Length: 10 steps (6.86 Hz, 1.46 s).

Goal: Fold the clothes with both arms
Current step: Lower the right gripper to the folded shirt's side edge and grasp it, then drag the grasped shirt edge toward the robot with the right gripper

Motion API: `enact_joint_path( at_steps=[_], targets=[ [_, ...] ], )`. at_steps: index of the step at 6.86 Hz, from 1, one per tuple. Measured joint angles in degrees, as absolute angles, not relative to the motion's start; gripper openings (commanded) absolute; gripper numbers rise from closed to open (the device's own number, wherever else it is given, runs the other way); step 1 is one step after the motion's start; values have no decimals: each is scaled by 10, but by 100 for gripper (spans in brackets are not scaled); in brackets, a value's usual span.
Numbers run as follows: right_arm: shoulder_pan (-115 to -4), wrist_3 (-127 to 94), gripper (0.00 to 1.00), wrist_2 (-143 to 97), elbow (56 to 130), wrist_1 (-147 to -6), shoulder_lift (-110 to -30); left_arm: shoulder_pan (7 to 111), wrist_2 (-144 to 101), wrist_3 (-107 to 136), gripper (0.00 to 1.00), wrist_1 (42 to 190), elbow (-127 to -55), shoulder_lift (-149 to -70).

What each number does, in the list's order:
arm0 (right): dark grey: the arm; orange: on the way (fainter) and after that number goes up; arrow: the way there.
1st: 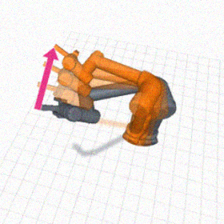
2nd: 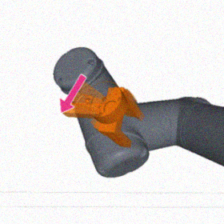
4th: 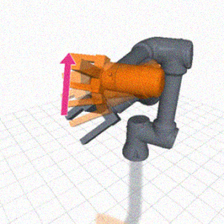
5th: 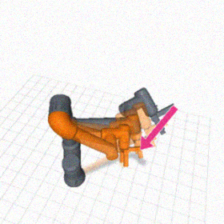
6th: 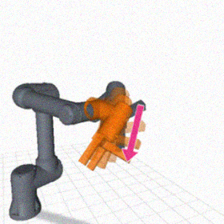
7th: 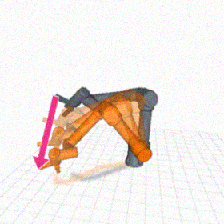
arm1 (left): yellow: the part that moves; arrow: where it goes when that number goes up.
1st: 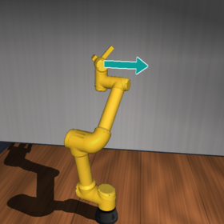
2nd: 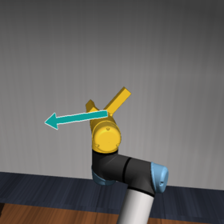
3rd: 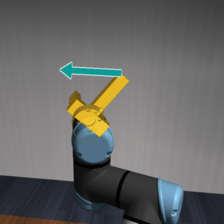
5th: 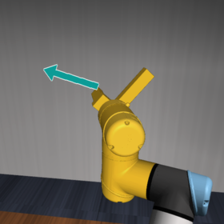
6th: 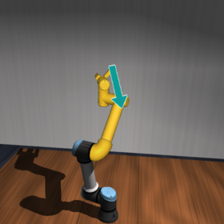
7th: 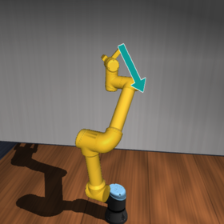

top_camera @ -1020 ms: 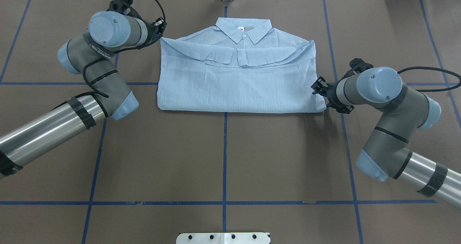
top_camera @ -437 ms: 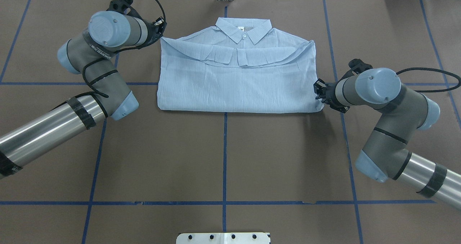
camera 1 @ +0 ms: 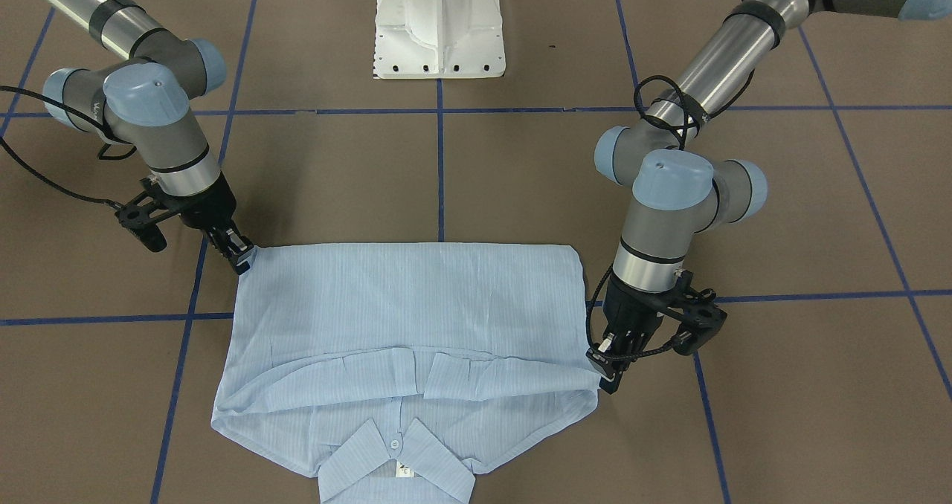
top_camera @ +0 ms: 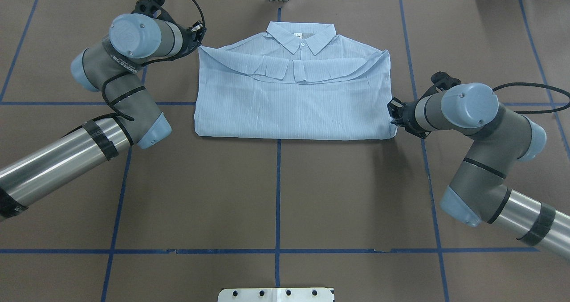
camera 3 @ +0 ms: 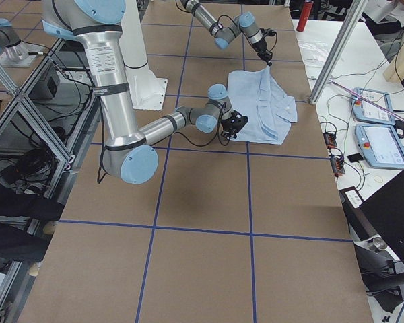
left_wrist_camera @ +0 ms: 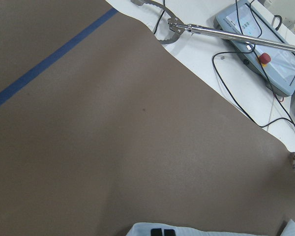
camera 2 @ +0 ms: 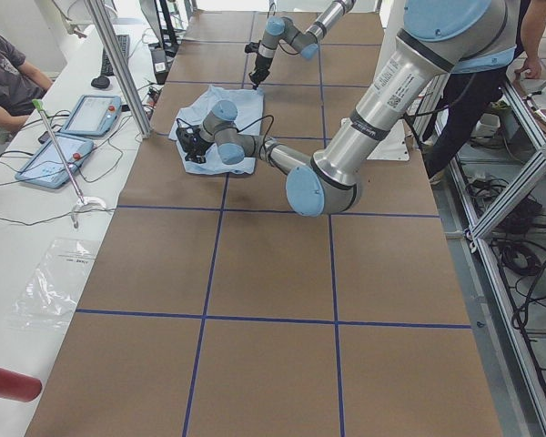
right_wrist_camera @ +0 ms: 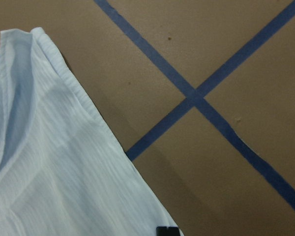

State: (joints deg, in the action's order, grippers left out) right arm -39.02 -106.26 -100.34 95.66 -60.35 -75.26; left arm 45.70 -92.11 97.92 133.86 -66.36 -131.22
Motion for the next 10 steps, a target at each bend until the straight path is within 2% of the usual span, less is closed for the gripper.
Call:
enact_joint_path(
  at_steps=[2,4,6,9,10],
  targets=[
    [-390,-1063,0,-1007,986,-604,-773,457,-921,979,13,1339,-664,-1312],
    [-372,-1064,0,-1020,1080,-607,-844,457,-921,979,13,1339,-670,-1312],
    [-311,-1067,0,-1032,1179,-608,-931,458,-928,981,13,1338,-683,-1310],
    [-192,-1105,0,-1048,1237,-609,-993,458,-961,983,13,1336,-724,-1289],
    [-156,-1128,27,-1057,1246,-609,-997,458,-973,983,16,1337,-735,-1285]
  ],
)
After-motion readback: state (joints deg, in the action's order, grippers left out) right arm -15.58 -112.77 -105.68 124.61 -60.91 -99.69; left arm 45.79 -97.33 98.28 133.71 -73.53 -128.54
